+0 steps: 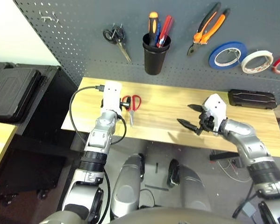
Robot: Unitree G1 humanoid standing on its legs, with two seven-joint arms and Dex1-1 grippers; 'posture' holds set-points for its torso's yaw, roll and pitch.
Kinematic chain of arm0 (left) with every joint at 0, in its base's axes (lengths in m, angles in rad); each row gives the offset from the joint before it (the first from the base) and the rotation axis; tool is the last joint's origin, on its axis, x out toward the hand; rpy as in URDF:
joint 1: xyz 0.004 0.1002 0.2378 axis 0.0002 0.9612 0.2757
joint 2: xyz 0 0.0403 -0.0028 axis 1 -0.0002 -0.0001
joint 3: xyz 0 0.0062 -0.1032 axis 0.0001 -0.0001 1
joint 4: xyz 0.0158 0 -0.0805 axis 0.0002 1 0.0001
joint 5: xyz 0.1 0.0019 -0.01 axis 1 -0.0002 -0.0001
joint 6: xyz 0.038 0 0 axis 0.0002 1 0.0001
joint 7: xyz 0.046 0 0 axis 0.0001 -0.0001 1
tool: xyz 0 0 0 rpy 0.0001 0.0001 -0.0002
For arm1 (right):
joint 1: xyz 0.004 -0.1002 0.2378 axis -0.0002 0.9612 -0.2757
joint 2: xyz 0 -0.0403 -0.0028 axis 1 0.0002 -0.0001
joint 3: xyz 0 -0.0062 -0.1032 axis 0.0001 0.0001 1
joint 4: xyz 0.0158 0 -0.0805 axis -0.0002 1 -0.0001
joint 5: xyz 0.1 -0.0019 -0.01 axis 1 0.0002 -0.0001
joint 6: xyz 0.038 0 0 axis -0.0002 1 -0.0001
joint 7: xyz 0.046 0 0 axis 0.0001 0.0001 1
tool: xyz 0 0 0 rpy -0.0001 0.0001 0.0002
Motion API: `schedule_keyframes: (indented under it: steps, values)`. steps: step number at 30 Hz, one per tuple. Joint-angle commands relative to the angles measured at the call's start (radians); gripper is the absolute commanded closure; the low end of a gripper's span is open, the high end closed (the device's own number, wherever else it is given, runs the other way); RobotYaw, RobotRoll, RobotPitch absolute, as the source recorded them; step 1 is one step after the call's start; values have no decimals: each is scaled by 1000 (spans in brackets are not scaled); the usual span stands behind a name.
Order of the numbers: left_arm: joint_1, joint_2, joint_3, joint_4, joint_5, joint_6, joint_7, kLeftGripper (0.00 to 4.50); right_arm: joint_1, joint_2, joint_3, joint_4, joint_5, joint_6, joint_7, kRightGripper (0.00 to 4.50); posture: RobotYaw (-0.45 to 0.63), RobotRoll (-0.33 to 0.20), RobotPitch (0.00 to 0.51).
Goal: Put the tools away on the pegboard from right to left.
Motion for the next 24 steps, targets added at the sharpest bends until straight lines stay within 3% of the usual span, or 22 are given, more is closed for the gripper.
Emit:
schedule_keyframes:
  steps: [1, 10, 24]
  values:
    - [-34, 6, 5, 149, 34, -46, 28, 14, 4, 10, 26, -2, -18, 29, -14, 0, 222, 0, 244]
    - [-161, -15, 31, 467, 33, -149, 60, 14, 7, 17, 43, -54, -27, 100, -44, 0, 206, 0, 267]
    - [-297, -9, 60, 830, 35, -265, 100, 14, 26, -20, 29, -178, -15, 206, -44, 0, 148, 0, 284]
